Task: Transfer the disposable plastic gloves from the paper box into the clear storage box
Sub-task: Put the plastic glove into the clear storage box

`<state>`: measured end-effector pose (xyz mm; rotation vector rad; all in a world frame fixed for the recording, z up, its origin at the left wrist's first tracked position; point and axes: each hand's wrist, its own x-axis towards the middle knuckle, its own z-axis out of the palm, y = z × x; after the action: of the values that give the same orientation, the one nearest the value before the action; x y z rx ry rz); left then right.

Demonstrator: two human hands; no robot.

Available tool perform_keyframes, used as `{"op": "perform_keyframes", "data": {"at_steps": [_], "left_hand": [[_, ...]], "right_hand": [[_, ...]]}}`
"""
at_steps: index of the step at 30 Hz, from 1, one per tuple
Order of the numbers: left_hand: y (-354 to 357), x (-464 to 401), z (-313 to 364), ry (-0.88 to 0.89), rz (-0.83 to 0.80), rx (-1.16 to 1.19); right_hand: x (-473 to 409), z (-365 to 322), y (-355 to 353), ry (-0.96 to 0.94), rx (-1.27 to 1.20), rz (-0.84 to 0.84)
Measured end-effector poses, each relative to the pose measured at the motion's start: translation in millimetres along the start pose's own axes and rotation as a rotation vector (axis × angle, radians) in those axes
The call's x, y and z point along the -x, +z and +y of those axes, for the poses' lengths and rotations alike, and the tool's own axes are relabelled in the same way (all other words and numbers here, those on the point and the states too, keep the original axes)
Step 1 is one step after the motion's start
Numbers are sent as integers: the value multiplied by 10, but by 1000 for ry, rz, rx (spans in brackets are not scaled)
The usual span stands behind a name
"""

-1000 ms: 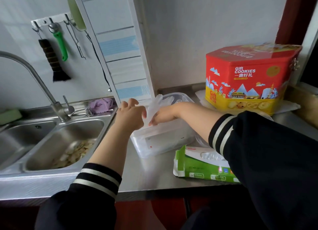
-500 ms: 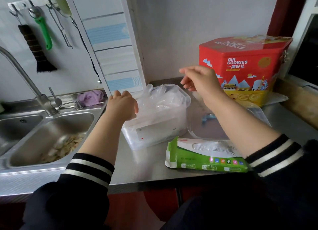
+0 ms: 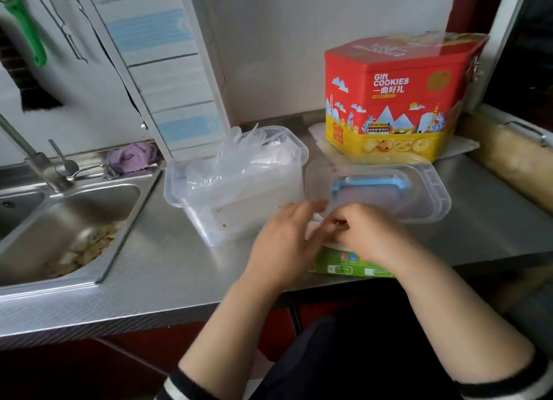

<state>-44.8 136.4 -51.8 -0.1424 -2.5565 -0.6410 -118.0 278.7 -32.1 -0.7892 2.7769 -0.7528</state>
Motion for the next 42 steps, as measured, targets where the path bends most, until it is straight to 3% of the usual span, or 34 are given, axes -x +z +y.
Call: {"op": "perform_keyframes", "data": {"at_steps": [2,5,9,15,20,22,25,28,30,31,35,38,40,42], "left_hand": [[219,101,-93,-43,-132,10],[337,142,-167,-69,-68,38],[362,136,-151,-90,-8,53],[359,121,-165,-109,-9,57],[369,130,-149,-120,-12,65],[374,148,-167,-124,-31,84],[365,153,-154,-114,-18,85],[228,140,-55,-109,237,180],[30,63,48,-166,419,354],[-89,-12,94,-209,433,484],[-540,-387,230,-433,49,1004],[-796,-545,202,-536,-124,1287],[-931,-623,154,-551,-190,1304],[-1025,-687,107,-532,-196,1161]], "right_hand": [[15,0,64,-13,50,82],[39,74,179,-43,9,217],[54,166,221,-39,-161,265],[64,182,133,-54,-670,442],[44,39,-333,-34,-1291,671],[39,-4,-514,-82,-1407,717],[75,-57,-608,-138,-1407,724],[110,-102,-553,-180,-1402,717],[130,-100,-499,-238,-1328,720],[133,-95,-474,-279,-1282,723],[174,-141,-425,-496,-1046,702],[133,-125,-376,-685,-773,657],[23,-74,-350,-788,-507,707],[-130,-75,-332,-863,-299,745]]}}
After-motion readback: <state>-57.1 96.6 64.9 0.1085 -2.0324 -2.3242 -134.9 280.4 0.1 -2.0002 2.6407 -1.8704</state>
